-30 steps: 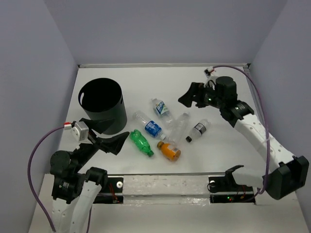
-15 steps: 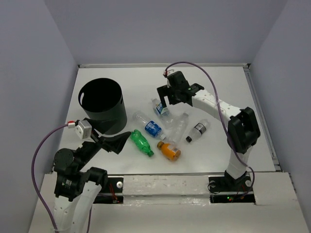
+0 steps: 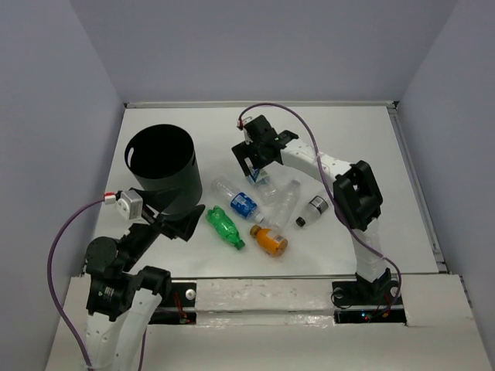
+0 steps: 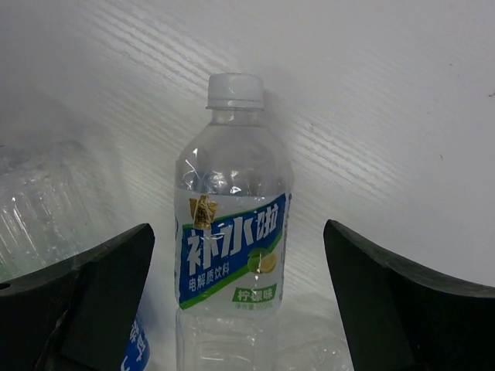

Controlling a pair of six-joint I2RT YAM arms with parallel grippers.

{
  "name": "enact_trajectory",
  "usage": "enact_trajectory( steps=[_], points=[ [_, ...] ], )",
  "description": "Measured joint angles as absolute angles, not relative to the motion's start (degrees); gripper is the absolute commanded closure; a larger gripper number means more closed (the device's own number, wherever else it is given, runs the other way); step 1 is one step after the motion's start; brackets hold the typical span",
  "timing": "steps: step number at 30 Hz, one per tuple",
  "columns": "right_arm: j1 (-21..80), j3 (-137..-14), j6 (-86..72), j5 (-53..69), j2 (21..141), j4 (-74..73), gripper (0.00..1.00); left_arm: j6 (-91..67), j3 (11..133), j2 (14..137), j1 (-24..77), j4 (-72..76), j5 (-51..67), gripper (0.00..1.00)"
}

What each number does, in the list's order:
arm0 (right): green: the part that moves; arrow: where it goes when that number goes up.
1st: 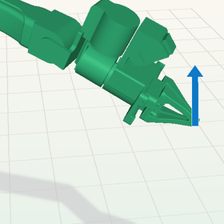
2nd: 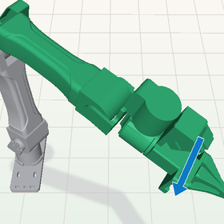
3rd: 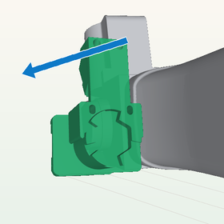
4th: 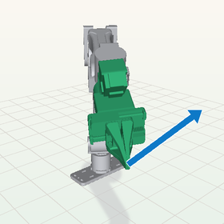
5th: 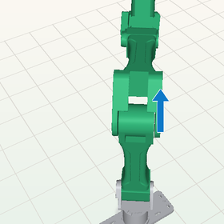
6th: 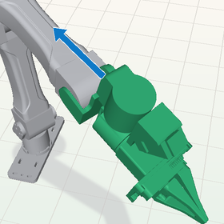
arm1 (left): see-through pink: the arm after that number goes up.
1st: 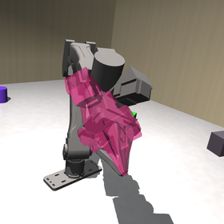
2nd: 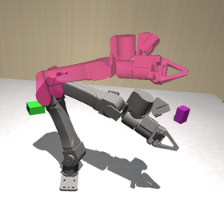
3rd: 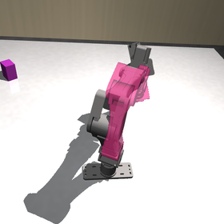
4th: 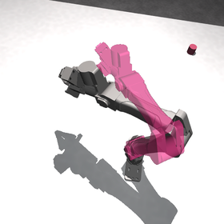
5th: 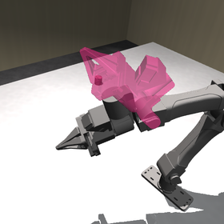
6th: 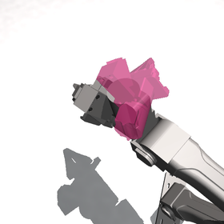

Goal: Put the plastic bottles in the bin

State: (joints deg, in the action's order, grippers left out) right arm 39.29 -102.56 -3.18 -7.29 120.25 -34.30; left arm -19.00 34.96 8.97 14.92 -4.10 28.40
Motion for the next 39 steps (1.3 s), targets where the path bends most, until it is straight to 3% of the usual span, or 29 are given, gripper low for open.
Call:
enact_trajectory(
  steps=[3,7,10,16,27,34,39],
  points=[
    [39.4,-104.14,-2.98,-6.55,122.85,-34.26,0.09,-19.22,34.98,8.75,14.92,-4.78,24.32,0.01],
    [39.46,-104.97,-2.7,-5.65,125.97,-34.54,0.21,-19.33,35.44,8.73,14.96,-6.33,16.03,0.01],
    [39.46,-106.67,-2.15,-5.48,128.14,-34.98,0.38,-19.46,36.45,8.71,15.03,-7.31,9.8,0.01],
    [39.46,-110.8,-0.8,-4.91,129.03,-34.24,0.51,-18.9,40.21,8.71,15.31,-6.74,2.26,0.01],
    [39.81,-115.37,1.45,-5.87,120.92,-27.64,0.56,-18.94,41.28,8.34,15.4,0.82,-2.63,0.01],
    [43.24,-115.57,-8.34,7.81,106.83,-2.22,0.56,-19.07,40.66,6.87,15.4,2.35,-6.02,0.01],
    [46.0,-121.49,-14.41,13.65,108.99,12.16,0.56,-19.7,39.38,6.74,15.4,0.99,-8.21,0.01]
  ],
)
